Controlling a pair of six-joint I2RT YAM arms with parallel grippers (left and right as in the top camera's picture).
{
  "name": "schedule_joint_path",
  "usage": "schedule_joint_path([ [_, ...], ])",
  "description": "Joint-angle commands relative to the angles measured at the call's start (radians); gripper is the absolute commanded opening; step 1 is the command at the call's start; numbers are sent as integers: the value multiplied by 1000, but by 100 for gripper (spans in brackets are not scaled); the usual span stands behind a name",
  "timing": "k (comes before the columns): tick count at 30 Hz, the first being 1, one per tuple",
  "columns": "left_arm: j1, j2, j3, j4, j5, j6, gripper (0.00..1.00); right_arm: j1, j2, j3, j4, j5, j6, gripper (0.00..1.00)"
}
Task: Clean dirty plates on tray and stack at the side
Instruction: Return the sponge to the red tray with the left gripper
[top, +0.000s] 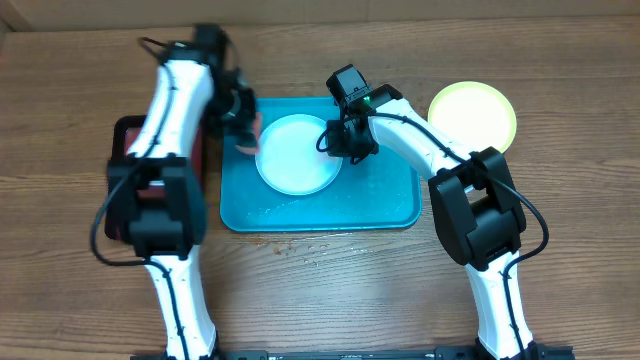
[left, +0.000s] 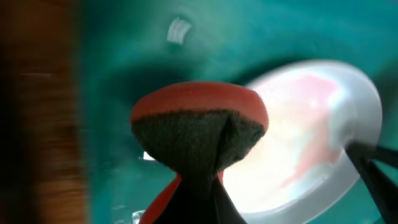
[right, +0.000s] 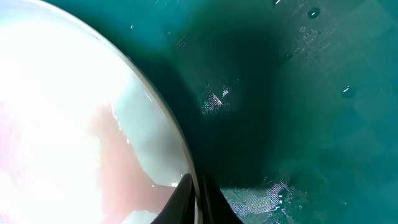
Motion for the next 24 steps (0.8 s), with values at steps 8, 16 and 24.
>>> schedule_joint_path([
  [8,154,-4,98,-139,-216,-87,4,-2,11,-9,8,35,-2,5],
  [16,211,-3,-7,-77,-352,-155,4,-2,11,-9,14,35,-2,5],
  [24,251,-3,-140,39,-357,-155,4,-2,11,-9,4,35,-2,5],
])
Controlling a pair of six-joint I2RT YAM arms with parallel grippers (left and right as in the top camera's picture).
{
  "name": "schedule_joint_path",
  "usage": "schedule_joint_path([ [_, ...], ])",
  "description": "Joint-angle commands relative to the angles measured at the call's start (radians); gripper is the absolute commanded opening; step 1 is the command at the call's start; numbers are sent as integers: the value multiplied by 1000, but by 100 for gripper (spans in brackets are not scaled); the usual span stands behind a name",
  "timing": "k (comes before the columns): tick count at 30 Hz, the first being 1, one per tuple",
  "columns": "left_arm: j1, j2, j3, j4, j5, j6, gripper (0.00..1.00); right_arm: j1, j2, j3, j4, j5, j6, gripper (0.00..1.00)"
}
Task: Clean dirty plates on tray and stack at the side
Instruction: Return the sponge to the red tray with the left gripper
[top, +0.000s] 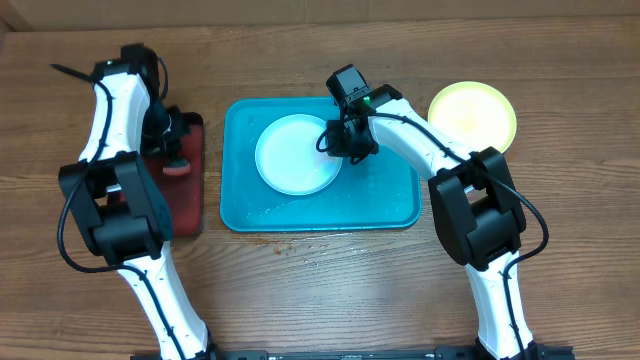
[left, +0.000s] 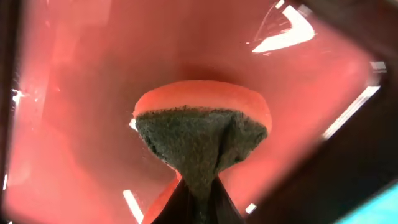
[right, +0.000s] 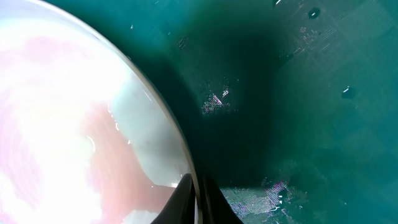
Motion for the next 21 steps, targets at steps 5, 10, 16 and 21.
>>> schedule_joint_path([
  [5,37,-3,-24,11,-24,-21,26,-2,11,-8,0,34,-2,5],
  [10,52,-3,-11,-23,-16,-21,25,-2,11,-8,0,34,-2,4],
  [16,66,-5,51,-103,18,-21,20,0,9,4,4,34,-3,4],
  [21,70,-7,109,-115,21,-21,14,0,-18,68,-42,47,-73,4],
])
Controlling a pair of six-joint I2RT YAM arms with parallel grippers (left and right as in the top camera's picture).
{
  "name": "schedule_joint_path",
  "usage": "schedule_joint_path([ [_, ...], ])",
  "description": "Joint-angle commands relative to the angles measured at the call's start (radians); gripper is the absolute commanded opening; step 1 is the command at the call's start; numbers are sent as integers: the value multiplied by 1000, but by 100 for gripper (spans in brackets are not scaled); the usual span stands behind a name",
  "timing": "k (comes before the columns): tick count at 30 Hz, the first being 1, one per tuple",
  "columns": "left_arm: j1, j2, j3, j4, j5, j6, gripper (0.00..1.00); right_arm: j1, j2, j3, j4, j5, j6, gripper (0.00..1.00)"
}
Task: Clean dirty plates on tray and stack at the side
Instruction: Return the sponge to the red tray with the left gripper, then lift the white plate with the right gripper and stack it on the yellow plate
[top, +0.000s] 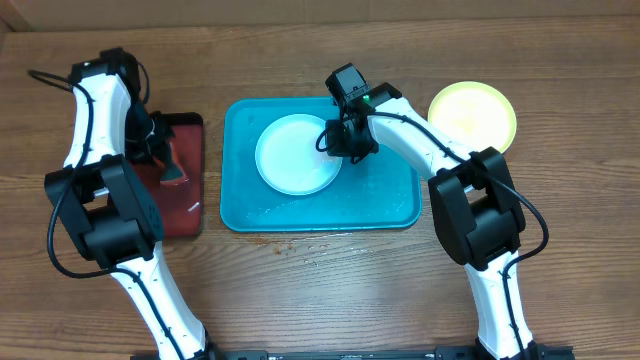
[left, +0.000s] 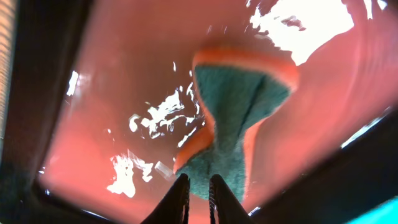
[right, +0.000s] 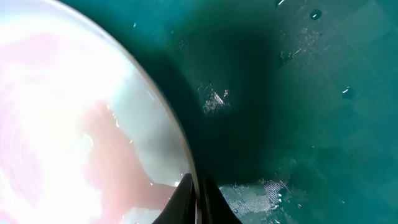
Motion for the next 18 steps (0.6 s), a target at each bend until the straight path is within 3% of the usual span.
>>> schedule_joint_path([
  [1,8,-7,47,6,13,-14,17,1,-28,60,-26,63,-58,4],
  [3,8,-7,47,11,14,-14,34,5,-51,92,-67,145,-75,4],
  [5,8,-7,47,10,28,-14,66,16,-76,127,-108,257,-81,4],
  [6,6,-7,47,10,43,-14,86,24,-88,140,-121,310,-82,4],
  [7,6,-7,47,10,58,-14,100,34,-100,152,-131,361,-82,4],
  [18,-1,-7,47,10,110,-14,100,204,-171,242,-130,858,-329,4],
])
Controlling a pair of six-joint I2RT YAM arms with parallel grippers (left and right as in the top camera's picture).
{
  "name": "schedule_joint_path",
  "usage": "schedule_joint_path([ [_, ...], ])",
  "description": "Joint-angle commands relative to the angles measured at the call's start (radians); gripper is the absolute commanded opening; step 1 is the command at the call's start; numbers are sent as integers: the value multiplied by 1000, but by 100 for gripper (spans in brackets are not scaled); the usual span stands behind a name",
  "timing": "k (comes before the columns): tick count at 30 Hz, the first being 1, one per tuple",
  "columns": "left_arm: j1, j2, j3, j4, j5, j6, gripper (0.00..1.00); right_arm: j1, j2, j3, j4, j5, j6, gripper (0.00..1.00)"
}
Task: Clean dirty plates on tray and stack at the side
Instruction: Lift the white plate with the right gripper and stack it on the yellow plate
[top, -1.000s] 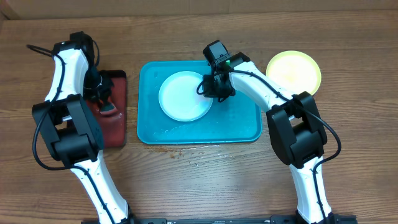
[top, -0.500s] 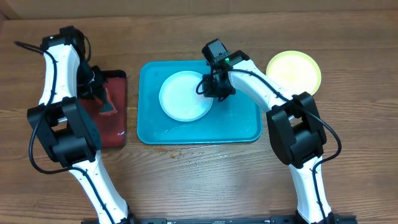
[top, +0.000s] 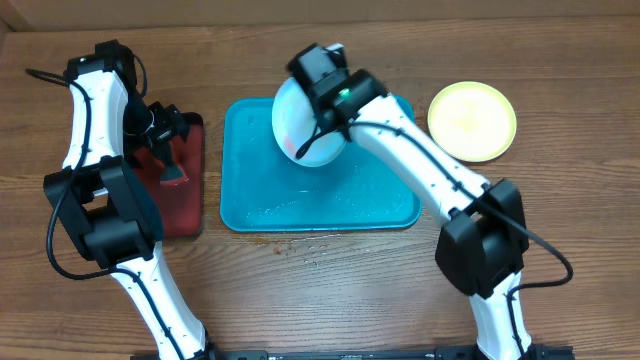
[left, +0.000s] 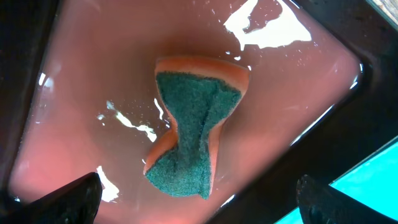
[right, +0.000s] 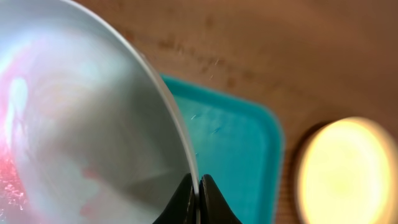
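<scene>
The white plate (top: 300, 130) hangs tilted above the teal tray (top: 320, 205), pink smears on its face (right: 81, 124). My right gripper (right: 198, 186) is shut on its rim. A clean yellow plate (top: 472, 120) lies on the table to the right of the tray, also seen in the right wrist view (right: 348, 174). The orange sponge with green scrub side (left: 196, 140) lies loose in the wet red tray (top: 190, 205). My left gripper (left: 199, 202) hovers above it, open, with one finger (left: 74, 199) on each side of the view.
The wooden table (top: 320, 290) surrounds both trays. Water drops lie on the teal tray's floor near its front edge (top: 290, 212). The red tray's dark rim (left: 292, 162) runs between the sponge and the teal tray.
My left gripper has opened and let go of the sponge, which now lies in the red tray. My right gripper has lifted the white plate off the teal tray and tilted it.
The left gripper held the sponge at the white plate's edge while the right gripper pinched the plate's rim on the teal tray. Then the sponge was over the red tray, then lower in it. Now the sponge is released and the plate is raised.
</scene>
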Motion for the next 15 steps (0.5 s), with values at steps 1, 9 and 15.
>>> schedule_joint_path([
  [1,-1,-7,19,0,20,-2,100,56,-41,36,24,267,-114,4],
  [9,-1,-7,19,4,20,-3,100,156,-41,36,177,610,-520,4],
  [15,-1,-7,19,5,21,-2,100,198,-41,36,349,734,-780,4],
])
